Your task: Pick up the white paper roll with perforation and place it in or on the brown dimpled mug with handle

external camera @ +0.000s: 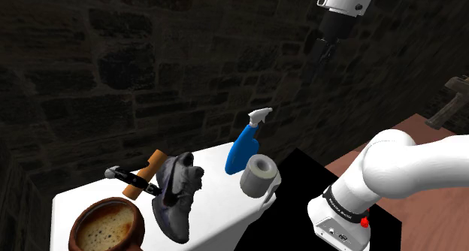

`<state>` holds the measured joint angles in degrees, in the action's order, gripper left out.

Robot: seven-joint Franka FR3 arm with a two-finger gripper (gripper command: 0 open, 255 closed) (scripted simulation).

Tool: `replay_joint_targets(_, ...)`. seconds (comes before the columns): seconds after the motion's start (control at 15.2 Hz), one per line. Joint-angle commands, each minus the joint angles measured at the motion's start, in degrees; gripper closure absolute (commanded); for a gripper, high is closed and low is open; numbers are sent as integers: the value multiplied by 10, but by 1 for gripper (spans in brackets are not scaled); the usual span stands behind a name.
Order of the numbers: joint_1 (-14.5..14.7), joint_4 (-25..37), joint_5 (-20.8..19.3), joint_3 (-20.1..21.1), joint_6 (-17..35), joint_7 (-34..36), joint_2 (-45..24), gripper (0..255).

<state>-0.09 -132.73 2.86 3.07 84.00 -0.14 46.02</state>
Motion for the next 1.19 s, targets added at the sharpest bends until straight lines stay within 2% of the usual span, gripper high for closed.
replay_joint_targets(0.0, 0, 0, 0, 0, 0, 0, 0, 0)
replay_joint_targets(0.59, 35, -164, 78, 93, 97, 96, 81, 0)
replay_joint_targets(1.12, 88, -266, 175, 204, 202, 188, 94, 0)
